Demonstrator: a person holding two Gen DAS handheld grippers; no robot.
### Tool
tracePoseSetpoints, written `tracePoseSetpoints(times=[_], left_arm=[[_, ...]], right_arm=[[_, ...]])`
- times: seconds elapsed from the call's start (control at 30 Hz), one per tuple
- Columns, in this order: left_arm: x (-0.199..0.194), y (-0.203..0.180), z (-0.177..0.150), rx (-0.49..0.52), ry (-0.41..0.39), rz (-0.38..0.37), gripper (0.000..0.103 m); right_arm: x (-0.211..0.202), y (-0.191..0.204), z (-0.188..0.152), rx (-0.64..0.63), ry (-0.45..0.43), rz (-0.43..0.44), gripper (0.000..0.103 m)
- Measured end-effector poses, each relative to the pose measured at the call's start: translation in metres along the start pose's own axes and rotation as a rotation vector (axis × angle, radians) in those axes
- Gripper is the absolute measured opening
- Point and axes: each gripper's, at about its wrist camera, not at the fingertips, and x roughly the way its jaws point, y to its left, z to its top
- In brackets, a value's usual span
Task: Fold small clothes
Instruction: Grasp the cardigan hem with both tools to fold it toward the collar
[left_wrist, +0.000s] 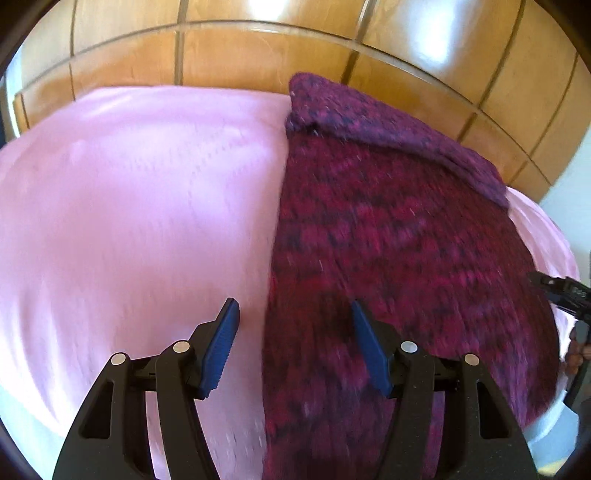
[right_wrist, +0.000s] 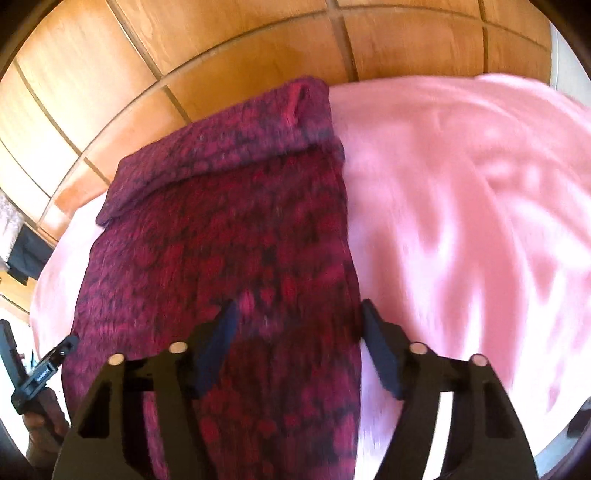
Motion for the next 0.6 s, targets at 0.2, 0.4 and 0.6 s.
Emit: tracePoseSetpoints(times=[0.2,0.4,0.6], left_arm=[[-0.02,-0.003,-0.022,0.039,0.044,-0.081,0.052],[-0.025,0.002,-0.03,0.059,0.084,-0.121,0.043],[-0.033,-0.005,-0.037,0.14,0.085,-0.137,0.017]], right_arm=[[-0.019,0.0,-0.034,-0.011,0.043,0.052,0.054],[-0.028,0.005,-0.055,-0.031,0.098,0.064,0.042],[-0.034,0.01,-0.069,-0.075,0.16,0.091,0.025]])
